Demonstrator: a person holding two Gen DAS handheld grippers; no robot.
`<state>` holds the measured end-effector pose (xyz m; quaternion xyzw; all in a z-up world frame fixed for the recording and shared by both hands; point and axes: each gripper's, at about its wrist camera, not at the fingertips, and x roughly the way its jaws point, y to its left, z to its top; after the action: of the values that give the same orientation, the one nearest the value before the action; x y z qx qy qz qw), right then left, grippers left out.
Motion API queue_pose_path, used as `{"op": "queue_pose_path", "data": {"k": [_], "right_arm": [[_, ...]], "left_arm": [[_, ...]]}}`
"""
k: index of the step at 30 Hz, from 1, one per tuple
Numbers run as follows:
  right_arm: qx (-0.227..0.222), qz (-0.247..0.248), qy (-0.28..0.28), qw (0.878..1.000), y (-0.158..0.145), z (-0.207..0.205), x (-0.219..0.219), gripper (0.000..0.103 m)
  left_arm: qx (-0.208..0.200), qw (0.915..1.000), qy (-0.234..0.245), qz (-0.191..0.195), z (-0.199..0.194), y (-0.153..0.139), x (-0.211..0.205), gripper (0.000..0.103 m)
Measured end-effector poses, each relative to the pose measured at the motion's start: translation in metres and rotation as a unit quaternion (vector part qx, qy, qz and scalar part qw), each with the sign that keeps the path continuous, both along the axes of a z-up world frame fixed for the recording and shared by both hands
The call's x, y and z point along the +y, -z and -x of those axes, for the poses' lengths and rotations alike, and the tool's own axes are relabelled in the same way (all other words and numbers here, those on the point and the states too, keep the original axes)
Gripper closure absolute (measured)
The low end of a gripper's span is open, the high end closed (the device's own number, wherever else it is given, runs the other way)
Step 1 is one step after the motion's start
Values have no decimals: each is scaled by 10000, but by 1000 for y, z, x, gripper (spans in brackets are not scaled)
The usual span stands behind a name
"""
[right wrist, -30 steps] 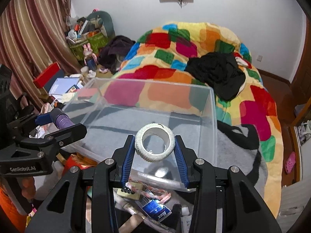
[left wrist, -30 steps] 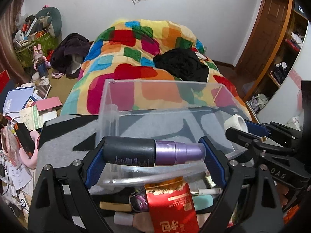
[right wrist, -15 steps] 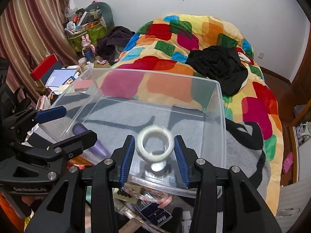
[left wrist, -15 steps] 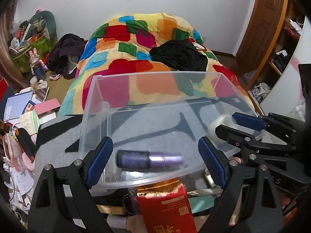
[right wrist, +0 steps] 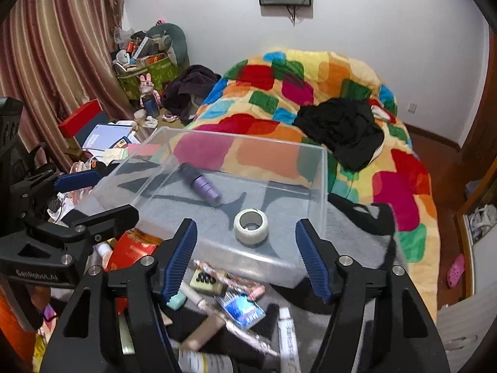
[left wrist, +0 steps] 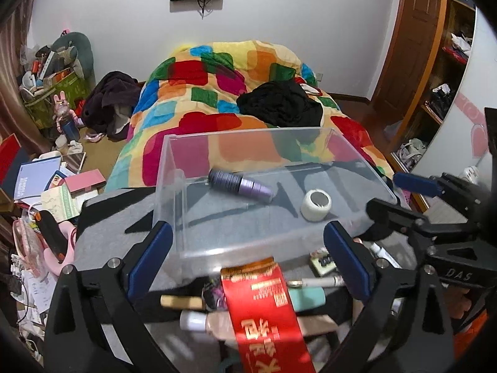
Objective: Organize objects
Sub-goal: 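Grasp the white toothpaste tube with the right gripper while the left grasps the red packet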
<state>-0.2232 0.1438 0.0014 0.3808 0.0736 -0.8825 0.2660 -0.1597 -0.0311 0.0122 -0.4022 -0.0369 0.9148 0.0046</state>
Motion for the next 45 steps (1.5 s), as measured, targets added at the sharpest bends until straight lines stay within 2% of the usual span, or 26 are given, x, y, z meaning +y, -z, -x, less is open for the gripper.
{"op": "queue_pose_path", "data": {"k": [5, 10, 17, 22, 25, 28, 30, 35, 38, 40, 41, 45], "right_arm": [[223, 0, -18, 9998, -6, -21, 12, 35], [241, -5, 50, 9997, 2, -40, 27, 32], [-13, -92, 329, 9994, 29, -43, 51, 32], [-288, -104, 628, 9976, 52, -29, 68, 32], [-495, -104, 571, 9971, 63, -23, 71, 41], [-634, -149, 470, 9968, 73, -18, 70, 49], [-715, -225, 425, 9963, 78, -16, 68, 59], [-848, -191, 256, 9959, 86, -18, 71, 71], [-744, -420, 172, 9962, 89, -24, 67, 74], [-671, -515, 144, 9963, 89, -26, 66, 79], [-666, -513, 138, 9964, 88, -27, 67, 87], [-633, -429, 252, 9968, 86, -28, 72, 88]], "left_arm": [[-14, 9999, 46, 116, -19, 6, 4, 4], [-332, 9993, 112, 89, -24, 28, 10, 4], [-689, 9976, 59, -11, -20, 58, 14, 4], [-635, 9979, -36, 93, -19, 64, 16, 4], [-575, 9982, -72, 121, -21, 65, 16, 5], [-525, 9984, -101, 185, -22, 64, 16, 15], [-486, 9985, -136, 227, -23, 64, 15, 25], [-419, 9986, -143, 279, -27, 63, 14, 43], [-389, 9988, -103, 270, -31, 62, 14, 47], [-372, 9990, -79, 242, -35, 61, 14, 49], [-365, 9990, -72, 227, -37, 60, 14, 49], [-248, 9995, -54, 190, -47, 53, 13, 49]]}}
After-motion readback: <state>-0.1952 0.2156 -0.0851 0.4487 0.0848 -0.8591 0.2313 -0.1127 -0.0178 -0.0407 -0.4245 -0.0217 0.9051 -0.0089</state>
